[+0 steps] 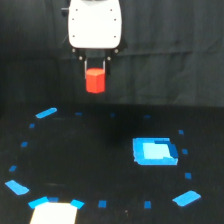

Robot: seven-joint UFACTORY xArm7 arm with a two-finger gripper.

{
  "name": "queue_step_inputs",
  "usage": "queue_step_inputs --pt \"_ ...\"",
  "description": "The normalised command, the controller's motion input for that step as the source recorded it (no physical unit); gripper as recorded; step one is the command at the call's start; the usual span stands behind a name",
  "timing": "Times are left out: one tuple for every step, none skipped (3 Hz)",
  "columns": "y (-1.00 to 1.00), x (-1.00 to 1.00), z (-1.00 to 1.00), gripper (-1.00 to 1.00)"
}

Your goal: Pick up the red object from the table

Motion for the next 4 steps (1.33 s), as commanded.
queue_step_inputs --pt "-0.06 0.05 -0.29 -1.0" --pt "-0.3 -0.08 -0.02 -1.0" --pt "-0.73 -0.3 1.0 -0.97" --pt "-0.03 0.04 0.15 -1.0"
